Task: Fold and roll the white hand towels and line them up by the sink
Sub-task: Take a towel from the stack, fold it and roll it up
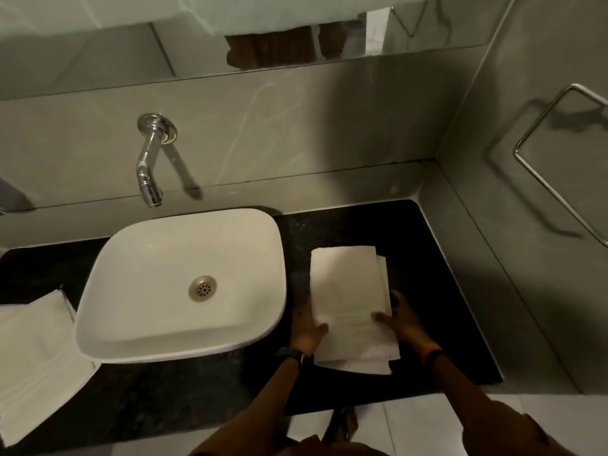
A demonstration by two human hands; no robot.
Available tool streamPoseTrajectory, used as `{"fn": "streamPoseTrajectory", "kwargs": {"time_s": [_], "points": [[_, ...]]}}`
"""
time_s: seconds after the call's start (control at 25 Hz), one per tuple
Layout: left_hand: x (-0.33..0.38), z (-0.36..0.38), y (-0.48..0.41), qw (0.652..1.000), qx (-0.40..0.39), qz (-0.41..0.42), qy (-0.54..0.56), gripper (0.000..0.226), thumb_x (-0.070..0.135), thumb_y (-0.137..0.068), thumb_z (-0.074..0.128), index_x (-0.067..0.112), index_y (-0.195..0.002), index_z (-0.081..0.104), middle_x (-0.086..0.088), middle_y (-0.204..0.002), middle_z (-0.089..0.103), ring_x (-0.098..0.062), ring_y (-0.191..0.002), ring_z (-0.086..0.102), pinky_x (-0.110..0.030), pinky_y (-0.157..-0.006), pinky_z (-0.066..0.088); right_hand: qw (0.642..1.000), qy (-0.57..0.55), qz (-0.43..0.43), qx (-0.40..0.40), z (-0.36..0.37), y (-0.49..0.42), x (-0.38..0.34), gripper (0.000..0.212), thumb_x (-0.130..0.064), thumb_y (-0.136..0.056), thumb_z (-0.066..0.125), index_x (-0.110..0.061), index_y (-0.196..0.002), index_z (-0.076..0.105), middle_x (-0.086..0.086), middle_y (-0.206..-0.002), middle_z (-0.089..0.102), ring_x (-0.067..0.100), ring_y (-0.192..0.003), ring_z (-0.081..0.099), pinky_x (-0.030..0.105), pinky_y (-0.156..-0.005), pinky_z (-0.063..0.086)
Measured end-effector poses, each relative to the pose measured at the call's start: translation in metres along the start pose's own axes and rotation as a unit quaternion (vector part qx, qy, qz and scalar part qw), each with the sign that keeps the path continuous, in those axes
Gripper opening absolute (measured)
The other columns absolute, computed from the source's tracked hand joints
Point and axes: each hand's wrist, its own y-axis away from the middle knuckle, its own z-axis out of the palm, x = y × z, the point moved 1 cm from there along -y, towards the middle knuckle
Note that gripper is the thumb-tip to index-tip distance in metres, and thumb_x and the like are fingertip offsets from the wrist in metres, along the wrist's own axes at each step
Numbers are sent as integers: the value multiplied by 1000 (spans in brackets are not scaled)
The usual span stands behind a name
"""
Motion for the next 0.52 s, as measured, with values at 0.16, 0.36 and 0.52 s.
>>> {"fn": "streamPoseTrajectory", "kwargs": {"time_s": [0.16,0.36,0.52], "points": [[-6,14,13,1000,-9,6,-13,69,-2,-80,65,12,-142,37,-13,-141,40,-27,-130,40,-34,-106,37,992,71,-90,-49,-2,12,36,79,-23,-79,76,-19,-143,30,9,-139,45,23,-122,45,41,-102,40],[-5,24,22,993,21,49,-108,52,5,-86,63,16,-134,47,-14,-139,30,-29,-124,41,-26,-102,37,988,111,-107,15,-3,11,50,63,-31,-77,74,-18,-130,44,13,-122,54,32,-105,58,46,-84,52],[-7,33,32,901,-8,277,-332,42,29,-77,63,15,-116,62,-8,-119,56,-28,-106,50,-42,-85,52,916,288,-259,106,2,34,48,55,-23,-79,70,-21,-130,48,10,-129,41,27,-111,46,41,-85,51]]}}
